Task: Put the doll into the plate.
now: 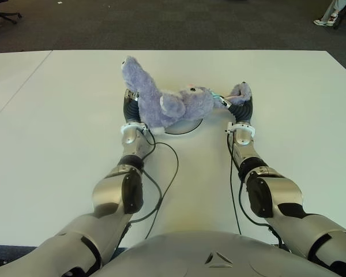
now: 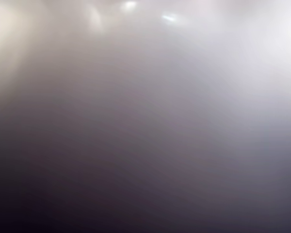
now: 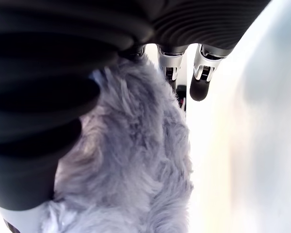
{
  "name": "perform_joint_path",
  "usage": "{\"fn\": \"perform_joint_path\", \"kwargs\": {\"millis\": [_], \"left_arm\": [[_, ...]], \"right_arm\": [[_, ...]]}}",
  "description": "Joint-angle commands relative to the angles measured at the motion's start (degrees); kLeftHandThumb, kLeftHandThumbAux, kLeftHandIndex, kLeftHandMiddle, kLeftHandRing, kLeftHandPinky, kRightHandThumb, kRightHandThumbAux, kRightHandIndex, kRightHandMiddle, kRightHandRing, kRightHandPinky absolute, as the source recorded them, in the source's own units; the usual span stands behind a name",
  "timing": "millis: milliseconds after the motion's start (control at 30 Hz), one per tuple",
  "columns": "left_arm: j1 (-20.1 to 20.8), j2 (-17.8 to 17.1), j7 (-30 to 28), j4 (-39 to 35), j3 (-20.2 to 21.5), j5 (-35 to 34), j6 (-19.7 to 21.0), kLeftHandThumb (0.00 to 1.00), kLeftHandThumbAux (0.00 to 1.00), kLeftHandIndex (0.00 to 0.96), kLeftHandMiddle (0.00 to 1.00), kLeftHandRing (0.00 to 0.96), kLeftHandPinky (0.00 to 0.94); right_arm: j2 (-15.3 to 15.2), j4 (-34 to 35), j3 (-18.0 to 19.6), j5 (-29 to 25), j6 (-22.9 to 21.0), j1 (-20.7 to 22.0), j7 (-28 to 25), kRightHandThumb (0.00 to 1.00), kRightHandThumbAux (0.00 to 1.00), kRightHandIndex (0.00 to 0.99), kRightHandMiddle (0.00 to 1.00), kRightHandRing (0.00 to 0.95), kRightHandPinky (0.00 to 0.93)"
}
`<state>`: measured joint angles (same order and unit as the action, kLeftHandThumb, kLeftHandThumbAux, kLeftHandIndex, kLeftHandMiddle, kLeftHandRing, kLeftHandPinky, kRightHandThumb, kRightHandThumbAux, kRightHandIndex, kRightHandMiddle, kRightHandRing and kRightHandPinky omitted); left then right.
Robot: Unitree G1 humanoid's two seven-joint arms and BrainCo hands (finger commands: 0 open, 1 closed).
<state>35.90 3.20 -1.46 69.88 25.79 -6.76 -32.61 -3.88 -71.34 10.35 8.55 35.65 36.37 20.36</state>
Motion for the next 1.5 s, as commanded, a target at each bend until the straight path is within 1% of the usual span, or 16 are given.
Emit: {"fn": "perform_joint_path", "kwargs": {"millis": [33, 467, 633, 867, 1000, 1133, 1267, 1300, 1367, 1500], "left_arm": [[-12.66, 1.35, -0.05, 7.55, 1.04, -0.85, 5.73, 0.000, 0.540, 0.026, 0.036, 0.013, 0.000], [-12.67, 1.27, 0.39, 7.56, 0.76, -0.53, 5.67, 0.000, 0.541, 0.030, 0.033, 0.009, 0.000], [-12.74, 0.29, 2.32, 7.79, -1.01, 1.47, 7.26, 0.000, 0.568, 0.029, 0.035, 0.010, 0.000], [-13.00, -0.14, 3.17, 7.76, -2.96, 2.68, 6.88, 0.000, 0.534, 0.010, 0.025, 0.007, 0.000], [-12.95, -0.34, 5.06, 7.84, -4.16, 3.89, 7.50, 0.000, 0.542, 0.009, 0.028, 0.007, 0.000], [-12.93, -0.36, 5.59, 7.85, -4.69, 4.01, 7.83, 0.000, 0.549, 0.003, 0.029, 0.006, 0.000], [-12.87, -0.33, 5.38, 7.86, -4.53, 3.56, 7.79, 0.000, 0.553, 0.000, 0.028, 0.005, 0.000], [-12.89, -0.28, 4.95, 7.84, -4.21, 3.20, 7.52, 0.000, 0.533, 0.000, 0.028, 0.009, 0.000], [-12.46, 0.12, 4.80, 7.61, -3.92, 2.71, 6.93, 0.000, 0.551, 0.005, 0.026, 0.005, 0.000], [-12.89, 0.20, 5.00, 7.65, -3.72, 2.54, 6.70, 0.000, 0.562, 0.009, 0.026, 0.006, 0.000]], "right_arm": [[4.24, -7.20, 0.41, -0.57, -7.63, -13.26, -3.11, 0.000, 0.794, 0.080, 0.072, 0.058, 0.068], [4.51, -7.19, 1.85, -1.97, -7.73, -13.15, -4.31, 0.000, 0.812, 0.082, 0.078, 0.062, 0.069], [4.72, -7.18, 2.35, -1.94, -7.57, -13.11, -4.19, 0.000, 0.806, 0.095, 0.091, 0.075, 0.085], [4.75, -7.19, 2.01, -1.11, -8.14, -13.14, -3.88, 0.000, 0.786, 0.093, 0.083, 0.069, 0.067], [4.74, -7.18, 2.03, -1.08, -8.06, -13.12, -3.92, 0.000, 0.786, 0.089, 0.078, 0.060, 0.056], [4.74, -7.16, 2.14, -1.18, -7.79, -13.10, -4.03, 0.000, 0.791, 0.093, 0.079, 0.061, 0.057], [4.73, -7.14, 2.13, -1.17, -7.73, -13.10, -3.95, 0.000, 0.800, 0.096, 0.079, 0.063, 0.067], [4.73, -7.13, 2.16, -1.21, -7.74, -13.14, -3.95, 0.000, 0.810, 0.096, 0.080, 0.064, 0.071], [4.79, -7.11, 2.44, -1.52, -7.80, -13.18, -4.04, 0.000, 0.815, 0.100, 0.083, 0.069, 0.083], [4.79, -7.09, 2.47, -1.50, -7.39, -13.37, -3.94, 0.000, 0.812, 0.100, 0.082, 0.069, 0.082]]}}
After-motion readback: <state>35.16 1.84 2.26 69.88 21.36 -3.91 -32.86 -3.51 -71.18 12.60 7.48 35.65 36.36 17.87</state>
